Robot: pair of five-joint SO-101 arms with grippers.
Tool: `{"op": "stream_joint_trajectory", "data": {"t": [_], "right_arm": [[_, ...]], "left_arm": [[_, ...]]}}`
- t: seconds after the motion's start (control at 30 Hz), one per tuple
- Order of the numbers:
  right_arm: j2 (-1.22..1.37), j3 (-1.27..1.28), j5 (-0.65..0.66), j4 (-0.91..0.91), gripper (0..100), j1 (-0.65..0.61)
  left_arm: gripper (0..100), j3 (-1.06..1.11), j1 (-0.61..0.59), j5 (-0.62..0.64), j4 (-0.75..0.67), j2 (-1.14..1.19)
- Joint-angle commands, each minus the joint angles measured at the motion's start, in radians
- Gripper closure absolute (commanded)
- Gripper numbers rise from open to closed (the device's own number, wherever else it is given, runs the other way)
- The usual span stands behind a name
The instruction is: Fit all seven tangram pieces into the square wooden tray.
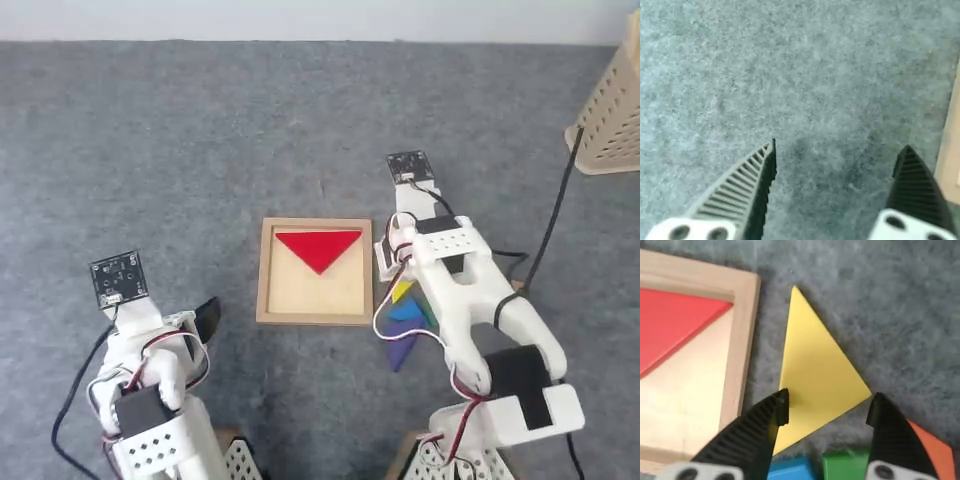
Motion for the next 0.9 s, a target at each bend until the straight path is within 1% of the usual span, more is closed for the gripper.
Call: {"op": "stream_joint_trajectory", "data": {"t": [0.0, 0.1, 0.43, 0.5, 0.67, 0.77, 0.87], "right_arm": [[0.045, -0.018, 0.015, -0.021, 73.2, -0.002], [0.044, -0.029, 0.054, -0.001, 73.1, -0.002], [0.044, -0.029, 0.061, 0.028, 73.1, -0.002], [0.042, -0.031, 0.087, 0.039, 72.9, -0.002], [-0.039, -0.023, 0.103, 0.041, 67.9, -0.004], [-0.093, -0.021, 0.103, 0.041, 67.9, -0.007], [-0.097, -0.021, 0.106, 0.041, 67.8, -0.041]], "left_arm": [[65, -0.013, 0.002, -0.002, -0.002, -0.012], [65, -0.013, 0.002, -0.002, -0.002, -0.012], [65, -0.013, 0.002, -0.002, -0.002, -0.012], [65, -0.013, 0.002, -0.002, -0.002, -0.012], [65, -0.013, 0.002, -0.002, -0.002, -0.012], [65, -0.013, 0.002, -0.002, -0.002, -0.012], [65, -0.013, 0.002, -0.002, -0.002, -0.012]]}}
